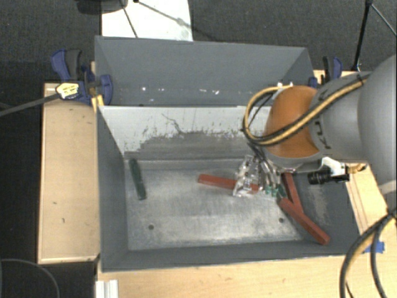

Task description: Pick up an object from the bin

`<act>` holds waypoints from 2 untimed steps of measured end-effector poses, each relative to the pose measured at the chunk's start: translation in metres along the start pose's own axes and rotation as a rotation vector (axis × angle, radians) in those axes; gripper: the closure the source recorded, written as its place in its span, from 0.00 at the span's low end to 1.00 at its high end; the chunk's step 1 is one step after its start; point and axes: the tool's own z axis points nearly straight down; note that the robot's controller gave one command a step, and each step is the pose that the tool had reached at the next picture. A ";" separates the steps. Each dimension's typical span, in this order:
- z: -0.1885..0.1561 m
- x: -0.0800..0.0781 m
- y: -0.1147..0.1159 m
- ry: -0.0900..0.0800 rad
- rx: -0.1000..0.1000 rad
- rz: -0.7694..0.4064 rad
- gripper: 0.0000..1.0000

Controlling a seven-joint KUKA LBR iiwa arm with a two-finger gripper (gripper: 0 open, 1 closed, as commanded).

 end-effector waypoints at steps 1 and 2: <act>-0.140 0.013 0.005 0.007 0.002 -0.034 1.00; -0.140 0.013 0.005 0.008 0.003 -0.034 1.00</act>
Offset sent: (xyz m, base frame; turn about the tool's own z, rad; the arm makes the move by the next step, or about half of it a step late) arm 0.0000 0.0000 0.0000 0.0000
